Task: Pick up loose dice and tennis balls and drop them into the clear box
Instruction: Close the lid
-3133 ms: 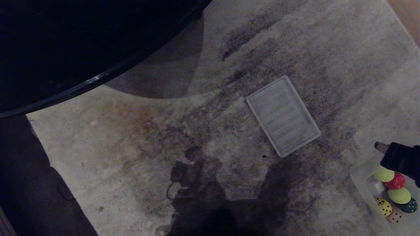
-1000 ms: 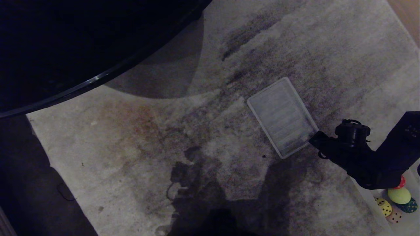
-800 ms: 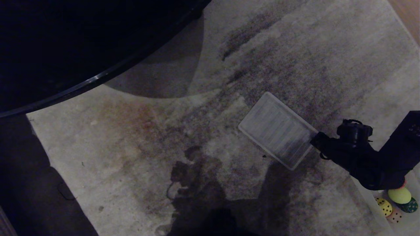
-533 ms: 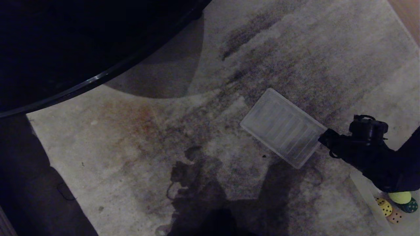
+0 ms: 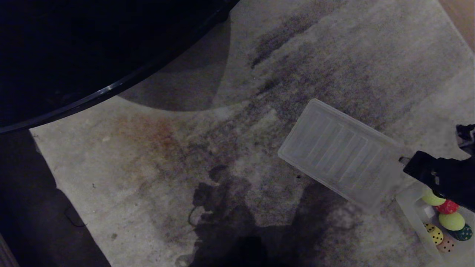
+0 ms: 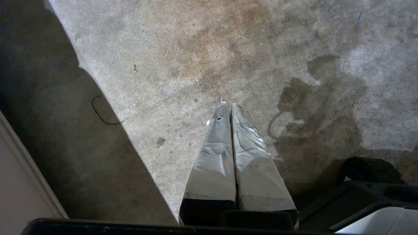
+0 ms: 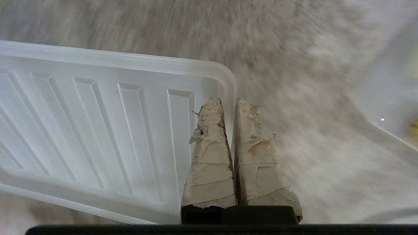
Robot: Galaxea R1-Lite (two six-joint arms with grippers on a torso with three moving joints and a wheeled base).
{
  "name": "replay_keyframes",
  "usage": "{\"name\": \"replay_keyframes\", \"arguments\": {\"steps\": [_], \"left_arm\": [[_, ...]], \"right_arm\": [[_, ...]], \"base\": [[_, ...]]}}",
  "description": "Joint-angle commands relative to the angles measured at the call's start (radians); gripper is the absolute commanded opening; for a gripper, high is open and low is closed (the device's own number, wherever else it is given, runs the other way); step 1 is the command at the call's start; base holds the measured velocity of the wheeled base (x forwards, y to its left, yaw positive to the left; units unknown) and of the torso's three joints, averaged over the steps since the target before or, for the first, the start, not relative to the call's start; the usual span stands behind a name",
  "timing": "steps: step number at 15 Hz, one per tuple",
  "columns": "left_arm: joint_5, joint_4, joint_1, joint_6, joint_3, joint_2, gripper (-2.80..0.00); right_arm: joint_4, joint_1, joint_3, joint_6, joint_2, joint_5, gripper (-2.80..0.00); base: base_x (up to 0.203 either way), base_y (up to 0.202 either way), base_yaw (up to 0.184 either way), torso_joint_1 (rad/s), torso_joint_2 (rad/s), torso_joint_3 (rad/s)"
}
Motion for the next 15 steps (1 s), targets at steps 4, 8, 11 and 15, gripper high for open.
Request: {"name": "replay_keyframes", "arguments": {"steps": [4, 8, 11, 15], "left_arm": [[0.001, 0.0, 0.0, 0.0, 0.002, 0.002, -2.8], [0.001, 0.0, 0.0, 0.0, 0.002, 0.002, -2.8], [0.001, 0.0, 0.0, 0.0, 0.002, 0.002, -2.8], [0.001, 0.0, 0.0, 0.0, 0.002, 0.002, -2.8]], "right_arm": [[0.343, 0.018, 0.16, -0.116, -0.607, 0.005, -2.8], [0.569, -0.001, 0.309, -0.242, -0.96, 0.009, -2.8], [0.729, -0.004, 0.359, -0.333, -1.152, 0.021, -2.8], [0.778, 0.013, 0.391, -0.419, -1.344, 0.081, -2.8]], "base": [[0.0, 0.0, 0.0, 0.0, 0.0, 0.0], [0.0, 0.0, 0.0, 0.0, 0.0, 0.0], [0.0, 0.0, 0.0, 0.0, 0.0, 0.0], [0.0, 0.0, 0.0, 0.0, 0.0, 0.0]]}}
